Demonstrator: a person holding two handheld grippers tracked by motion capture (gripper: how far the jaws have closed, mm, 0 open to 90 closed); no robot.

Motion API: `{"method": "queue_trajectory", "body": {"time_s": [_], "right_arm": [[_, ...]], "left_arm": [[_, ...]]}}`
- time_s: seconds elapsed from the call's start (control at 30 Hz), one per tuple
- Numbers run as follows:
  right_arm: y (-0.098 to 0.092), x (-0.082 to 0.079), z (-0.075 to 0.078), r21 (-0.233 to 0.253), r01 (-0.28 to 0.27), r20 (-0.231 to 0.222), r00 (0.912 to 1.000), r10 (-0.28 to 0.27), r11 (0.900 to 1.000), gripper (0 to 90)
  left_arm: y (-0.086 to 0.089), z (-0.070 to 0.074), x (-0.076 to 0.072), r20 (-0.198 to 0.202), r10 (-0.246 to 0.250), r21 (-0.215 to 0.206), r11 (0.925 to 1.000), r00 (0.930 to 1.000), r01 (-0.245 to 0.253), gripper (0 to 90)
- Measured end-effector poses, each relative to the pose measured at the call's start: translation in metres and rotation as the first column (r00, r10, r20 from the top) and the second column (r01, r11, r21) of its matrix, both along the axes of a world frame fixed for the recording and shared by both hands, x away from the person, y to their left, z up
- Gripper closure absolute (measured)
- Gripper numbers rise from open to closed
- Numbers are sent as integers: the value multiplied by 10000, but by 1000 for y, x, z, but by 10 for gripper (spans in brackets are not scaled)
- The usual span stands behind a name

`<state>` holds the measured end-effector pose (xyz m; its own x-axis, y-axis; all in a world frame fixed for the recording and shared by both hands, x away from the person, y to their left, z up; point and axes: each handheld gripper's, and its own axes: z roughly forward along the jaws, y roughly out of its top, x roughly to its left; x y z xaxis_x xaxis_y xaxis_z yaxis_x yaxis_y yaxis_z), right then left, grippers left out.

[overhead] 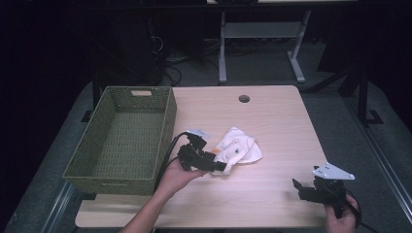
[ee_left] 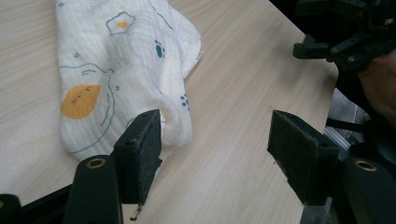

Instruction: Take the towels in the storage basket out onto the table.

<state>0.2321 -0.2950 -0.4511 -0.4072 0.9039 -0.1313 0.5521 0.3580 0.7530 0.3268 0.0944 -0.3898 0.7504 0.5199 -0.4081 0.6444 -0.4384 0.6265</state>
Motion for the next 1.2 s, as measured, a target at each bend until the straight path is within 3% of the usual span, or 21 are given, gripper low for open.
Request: {"method": "queue_trajectory", "body": {"time_s": [0.23,0.57,1.2], "right_arm": [[0,0,0,9,11,5,10000,-11,10000,139],[1,-1,0,-11,13,-23,10000,-13,10000,139],[5,-2,-3,-97,-54,-115,9999,53,9999,139]], "left_arm": [[5,-5,-12,144,-37,-61,10000,9999,38,341],[15,-17,-22,-31,18,-92,10000,10000,-18,333],[25,-33,-44,66,-70,-132,9999,10000,71,312]]}}
